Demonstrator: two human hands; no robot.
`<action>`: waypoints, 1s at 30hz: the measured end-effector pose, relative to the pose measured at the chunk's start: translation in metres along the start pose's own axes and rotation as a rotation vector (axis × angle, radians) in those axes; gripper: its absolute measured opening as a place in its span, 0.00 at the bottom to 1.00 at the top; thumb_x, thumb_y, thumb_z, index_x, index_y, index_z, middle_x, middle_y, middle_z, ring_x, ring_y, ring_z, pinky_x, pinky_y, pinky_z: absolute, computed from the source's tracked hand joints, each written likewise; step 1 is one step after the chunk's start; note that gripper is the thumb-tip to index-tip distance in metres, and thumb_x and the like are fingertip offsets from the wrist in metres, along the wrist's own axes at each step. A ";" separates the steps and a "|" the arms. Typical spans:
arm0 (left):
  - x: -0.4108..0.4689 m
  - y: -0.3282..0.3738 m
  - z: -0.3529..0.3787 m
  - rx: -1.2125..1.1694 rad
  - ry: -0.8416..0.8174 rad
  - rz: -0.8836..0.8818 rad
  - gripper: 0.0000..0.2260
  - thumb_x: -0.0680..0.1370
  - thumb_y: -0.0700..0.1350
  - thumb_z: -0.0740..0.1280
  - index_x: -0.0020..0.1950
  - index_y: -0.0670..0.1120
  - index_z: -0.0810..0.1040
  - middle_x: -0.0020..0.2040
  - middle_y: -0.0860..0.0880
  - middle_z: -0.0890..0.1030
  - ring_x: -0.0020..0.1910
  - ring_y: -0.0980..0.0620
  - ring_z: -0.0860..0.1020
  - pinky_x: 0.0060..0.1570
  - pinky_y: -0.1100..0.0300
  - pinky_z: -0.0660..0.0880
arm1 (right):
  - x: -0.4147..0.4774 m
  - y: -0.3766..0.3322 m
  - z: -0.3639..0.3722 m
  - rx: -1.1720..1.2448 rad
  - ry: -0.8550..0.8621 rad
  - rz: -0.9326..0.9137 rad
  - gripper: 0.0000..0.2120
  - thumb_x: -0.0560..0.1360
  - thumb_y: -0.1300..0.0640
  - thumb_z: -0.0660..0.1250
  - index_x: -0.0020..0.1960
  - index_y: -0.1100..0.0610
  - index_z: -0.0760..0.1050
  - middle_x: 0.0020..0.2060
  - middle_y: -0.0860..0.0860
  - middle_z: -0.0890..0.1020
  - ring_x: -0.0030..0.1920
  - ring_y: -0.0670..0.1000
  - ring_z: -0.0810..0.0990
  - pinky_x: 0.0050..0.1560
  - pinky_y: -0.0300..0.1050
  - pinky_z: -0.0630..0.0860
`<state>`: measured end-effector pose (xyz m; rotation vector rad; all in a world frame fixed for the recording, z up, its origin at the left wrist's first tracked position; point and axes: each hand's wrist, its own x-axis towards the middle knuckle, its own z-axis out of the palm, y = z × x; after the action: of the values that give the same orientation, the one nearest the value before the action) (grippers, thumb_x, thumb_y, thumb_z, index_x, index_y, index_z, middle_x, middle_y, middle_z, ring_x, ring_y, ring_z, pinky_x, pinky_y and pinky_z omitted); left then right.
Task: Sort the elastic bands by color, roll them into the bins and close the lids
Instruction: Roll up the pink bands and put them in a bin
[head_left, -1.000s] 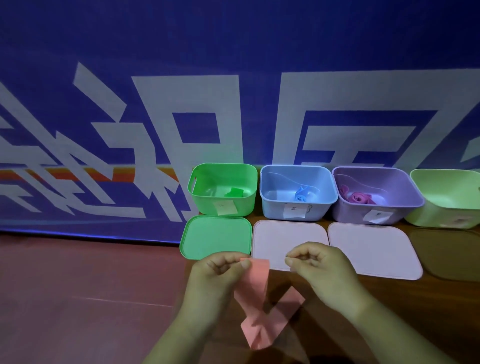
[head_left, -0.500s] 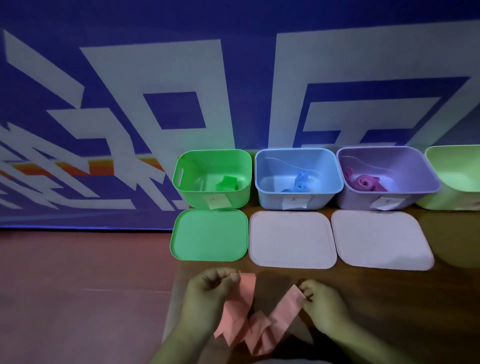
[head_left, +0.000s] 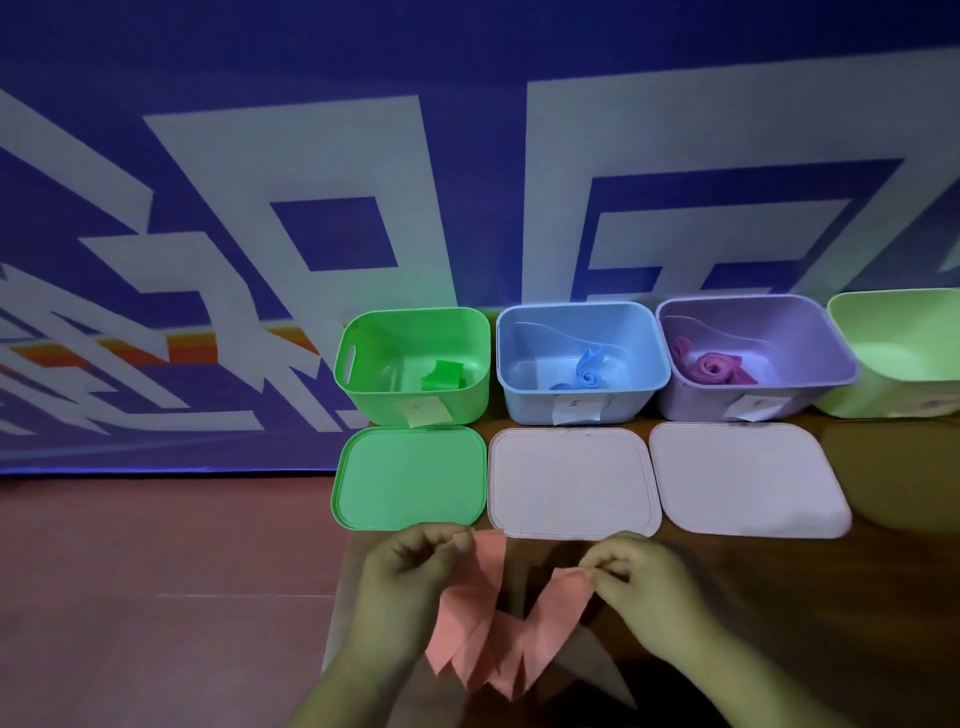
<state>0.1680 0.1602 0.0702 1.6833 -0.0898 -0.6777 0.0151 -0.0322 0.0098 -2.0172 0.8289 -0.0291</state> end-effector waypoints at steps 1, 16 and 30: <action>-0.003 0.005 0.001 -0.011 0.006 0.016 0.04 0.74 0.34 0.71 0.42 0.39 0.85 0.39 0.41 0.85 0.38 0.49 0.81 0.44 0.54 0.77 | -0.003 -0.008 -0.008 -0.010 -0.009 -0.039 0.11 0.71 0.64 0.73 0.38 0.48 0.83 0.40 0.43 0.83 0.42 0.39 0.82 0.44 0.31 0.75; -0.059 0.082 0.041 -0.151 -0.011 0.208 0.06 0.72 0.36 0.72 0.43 0.45 0.87 0.43 0.43 0.87 0.44 0.49 0.84 0.50 0.54 0.79 | -0.070 -0.121 -0.111 -0.248 -0.001 -0.647 0.05 0.74 0.48 0.70 0.49 0.41 0.81 0.45 0.34 0.82 0.47 0.38 0.79 0.49 0.34 0.75; -0.092 0.114 0.076 -0.294 -0.237 0.244 0.11 0.68 0.43 0.74 0.48 0.41 0.86 0.48 0.37 0.85 0.50 0.39 0.84 0.55 0.48 0.79 | -0.085 -0.138 -0.133 0.043 0.317 -0.798 0.08 0.69 0.58 0.76 0.41 0.45 0.82 0.39 0.38 0.81 0.45 0.45 0.81 0.47 0.39 0.75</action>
<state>0.0904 0.1053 0.2049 1.2807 -0.3418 -0.6675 -0.0205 -0.0365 0.2167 -2.2073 0.1531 -0.8229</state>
